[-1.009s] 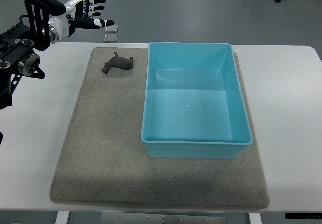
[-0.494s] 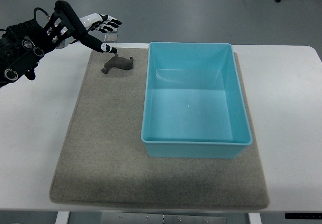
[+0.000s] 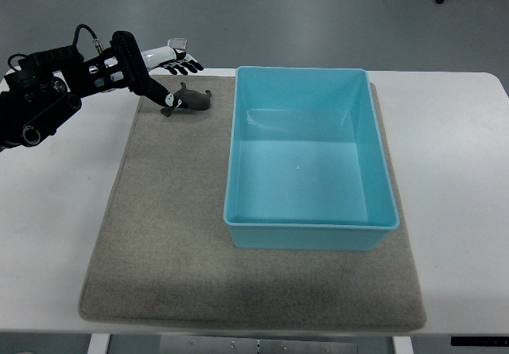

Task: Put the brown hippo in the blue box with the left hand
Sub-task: 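Close the left hand fingers around the brown hippo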

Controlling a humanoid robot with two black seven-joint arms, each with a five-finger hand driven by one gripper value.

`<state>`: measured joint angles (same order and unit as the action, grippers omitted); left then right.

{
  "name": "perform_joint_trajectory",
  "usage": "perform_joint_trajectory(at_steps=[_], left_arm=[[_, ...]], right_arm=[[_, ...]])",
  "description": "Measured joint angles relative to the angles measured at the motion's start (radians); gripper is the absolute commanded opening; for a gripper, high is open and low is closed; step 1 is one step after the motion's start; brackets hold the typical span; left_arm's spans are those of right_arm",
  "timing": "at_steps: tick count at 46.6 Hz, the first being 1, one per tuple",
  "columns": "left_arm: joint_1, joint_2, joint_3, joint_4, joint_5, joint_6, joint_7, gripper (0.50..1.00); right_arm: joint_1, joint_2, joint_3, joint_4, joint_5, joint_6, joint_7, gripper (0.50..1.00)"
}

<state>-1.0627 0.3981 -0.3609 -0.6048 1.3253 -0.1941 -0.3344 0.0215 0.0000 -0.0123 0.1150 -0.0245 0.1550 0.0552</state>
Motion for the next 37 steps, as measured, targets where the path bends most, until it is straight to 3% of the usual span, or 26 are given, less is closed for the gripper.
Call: perform_joint_trajectory(at_steps=[12, 25, 37], left_arm=[[-0.002, -0.033, 0.078, 0.011, 0.004, 0.115, -0.002, 0.803], [0.001, -0.055, 0.080, 0.038, 0.005, 0.130, -0.002, 0.741], [0.003, -0.062, 0.123, 0.044, 0.009, 0.156, -0.002, 0.763]], right_arm=[[0.000, 0.000, 0.000, 0.000, 0.000, 0.000, 0.000, 0.936], [0.000, 0.000, 0.000, 0.000, 0.000, 0.000, 0.000, 0.938], [0.000, 0.000, 0.000, 0.000, 0.000, 0.000, 0.000, 0.936]])
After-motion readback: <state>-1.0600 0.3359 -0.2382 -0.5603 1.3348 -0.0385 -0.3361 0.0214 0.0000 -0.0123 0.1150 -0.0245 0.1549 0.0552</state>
